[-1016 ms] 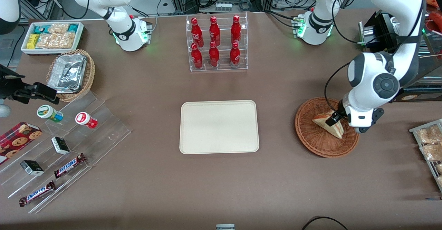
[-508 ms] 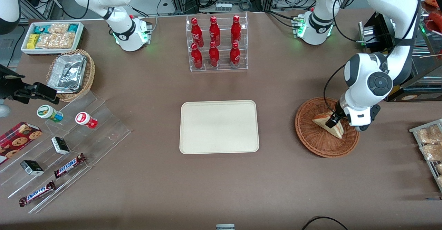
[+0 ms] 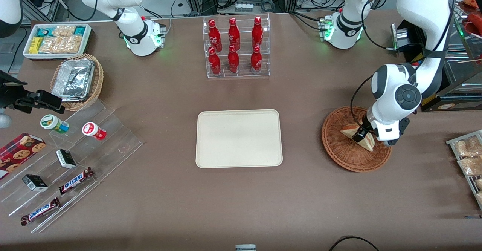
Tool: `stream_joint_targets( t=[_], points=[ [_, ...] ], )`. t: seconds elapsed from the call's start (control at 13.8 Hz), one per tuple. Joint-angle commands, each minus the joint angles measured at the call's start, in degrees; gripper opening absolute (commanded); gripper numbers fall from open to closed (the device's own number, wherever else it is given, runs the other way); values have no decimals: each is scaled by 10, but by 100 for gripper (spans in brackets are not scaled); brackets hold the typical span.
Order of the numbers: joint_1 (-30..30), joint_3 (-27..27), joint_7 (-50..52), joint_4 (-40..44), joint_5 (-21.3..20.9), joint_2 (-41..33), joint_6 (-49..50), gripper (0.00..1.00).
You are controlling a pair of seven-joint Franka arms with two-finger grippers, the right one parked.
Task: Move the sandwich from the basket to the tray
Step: 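Lower the open left gripper around the sandwich and close it, then lift the sandwich out of the basket with the left gripper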
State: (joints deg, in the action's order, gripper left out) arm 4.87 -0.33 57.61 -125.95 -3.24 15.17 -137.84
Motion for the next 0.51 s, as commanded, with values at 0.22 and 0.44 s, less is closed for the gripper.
stream_joint_targets(
  t=[0.22, 0.44],
  points=[
    [6, 2, 20, 12, -12, -7, 25, 0],
    [7, 1, -19, 96, -13, -30, 197, 0]
  ],
)
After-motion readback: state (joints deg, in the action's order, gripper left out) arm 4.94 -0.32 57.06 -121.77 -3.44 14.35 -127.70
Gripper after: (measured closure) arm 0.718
